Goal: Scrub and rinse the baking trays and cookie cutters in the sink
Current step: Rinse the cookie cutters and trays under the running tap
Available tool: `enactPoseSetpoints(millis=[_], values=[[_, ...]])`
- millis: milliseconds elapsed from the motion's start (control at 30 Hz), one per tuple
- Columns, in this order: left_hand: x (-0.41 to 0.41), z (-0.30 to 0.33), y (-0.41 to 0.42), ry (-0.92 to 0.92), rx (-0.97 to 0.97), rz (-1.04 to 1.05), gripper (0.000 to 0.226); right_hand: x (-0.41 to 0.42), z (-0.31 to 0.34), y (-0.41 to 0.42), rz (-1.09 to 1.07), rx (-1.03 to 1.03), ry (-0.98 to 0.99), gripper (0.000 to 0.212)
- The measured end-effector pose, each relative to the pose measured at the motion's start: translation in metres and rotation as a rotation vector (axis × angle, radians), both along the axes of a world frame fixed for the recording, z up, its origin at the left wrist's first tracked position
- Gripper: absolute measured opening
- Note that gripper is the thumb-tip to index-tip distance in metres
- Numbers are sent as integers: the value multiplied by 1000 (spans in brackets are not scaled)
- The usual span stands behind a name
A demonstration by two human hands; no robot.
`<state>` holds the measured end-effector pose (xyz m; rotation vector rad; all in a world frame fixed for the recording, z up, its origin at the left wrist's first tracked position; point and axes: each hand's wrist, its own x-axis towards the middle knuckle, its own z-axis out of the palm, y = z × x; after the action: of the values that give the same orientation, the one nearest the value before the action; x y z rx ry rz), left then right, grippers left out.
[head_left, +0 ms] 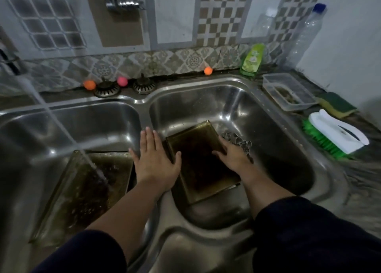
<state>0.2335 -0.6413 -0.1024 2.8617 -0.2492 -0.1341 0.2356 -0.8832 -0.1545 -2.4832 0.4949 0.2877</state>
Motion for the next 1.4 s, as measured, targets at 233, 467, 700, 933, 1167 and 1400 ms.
enactPoseSetpoints(millis=[233, 467, 700, 933, 1167, 1400], values=[[1, -1, 0, -2, 10, 9, 88, 2, -11, 16, 188, -233, 210, 85], [0, 2, 3, 13, -49, -3, 86, -1, 23, 44, 172, -228, 123, 69], [7, 2, 54, 91, -180, -204, 66, -10, 88, 125, 242, -196, -117, 48], [-1, -30, 204, 279, -13, 80, 71, -25, 83, 239, 605, -411, -252, 51], [2, -54, 263, 364, 20, 303, 44, -30, 18, 318, 747, -240, 355, 60], [-3, -61, 260, 262, 143, 255, 37, -30, -4, 318, 681, -212, 363, 61]])
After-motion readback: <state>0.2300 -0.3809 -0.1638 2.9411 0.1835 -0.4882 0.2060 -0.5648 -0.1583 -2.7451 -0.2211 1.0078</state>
